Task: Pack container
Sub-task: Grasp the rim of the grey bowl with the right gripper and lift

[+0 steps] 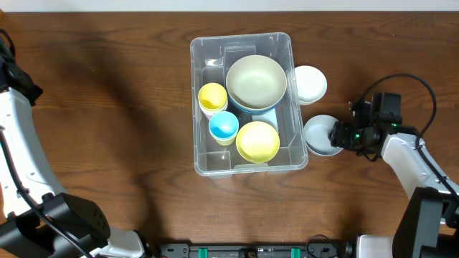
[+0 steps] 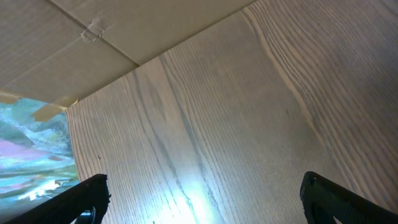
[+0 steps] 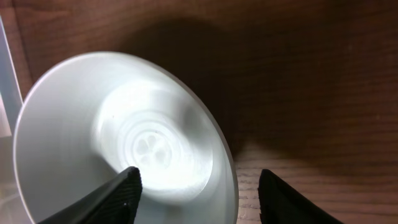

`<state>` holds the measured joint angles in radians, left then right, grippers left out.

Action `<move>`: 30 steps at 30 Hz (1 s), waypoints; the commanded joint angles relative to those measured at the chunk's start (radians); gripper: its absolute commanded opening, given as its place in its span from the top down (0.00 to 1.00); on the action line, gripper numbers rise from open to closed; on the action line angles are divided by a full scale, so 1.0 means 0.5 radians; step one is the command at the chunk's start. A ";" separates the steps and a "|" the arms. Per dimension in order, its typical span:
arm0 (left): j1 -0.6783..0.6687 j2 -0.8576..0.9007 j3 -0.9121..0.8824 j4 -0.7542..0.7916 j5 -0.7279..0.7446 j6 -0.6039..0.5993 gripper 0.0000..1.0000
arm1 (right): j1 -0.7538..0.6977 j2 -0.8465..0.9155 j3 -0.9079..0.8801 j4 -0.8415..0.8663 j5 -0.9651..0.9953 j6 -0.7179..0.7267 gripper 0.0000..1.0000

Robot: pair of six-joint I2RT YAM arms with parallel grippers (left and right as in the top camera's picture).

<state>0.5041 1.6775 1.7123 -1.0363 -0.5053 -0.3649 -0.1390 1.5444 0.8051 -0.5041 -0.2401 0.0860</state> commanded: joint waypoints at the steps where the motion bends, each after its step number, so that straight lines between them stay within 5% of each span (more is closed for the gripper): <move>1: 0.007 0.014 0.007 -0.004 -0.038 0.011 0.02 | 0.018 0.014 -0.018 0.010 -0.021 -0.034 0.47; 9: 0.007 0.014 0.007 -0.004 -0.038 0.011 0.02 | 0.018 0.014 -0.018 -0.001 0.028 0.025 0.77; 18: 0.007 0.014 0.007 -0.005 -0.038 0.011 0.02 | 0.018 0.014 -0.017 -0.008 0.031 0.029 0.99; 30: 0.007 0.014 0.007 -0.004 -0.038 0.011 0.02 | 0.014 -0.143 0.174 -0.237 0.029 0.028 0.99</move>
<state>0.5041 1.6775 1.7123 -1.0363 -0.5049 -0.3649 -0.1390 1.5295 0.8520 -0.6182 -0.2276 0.0990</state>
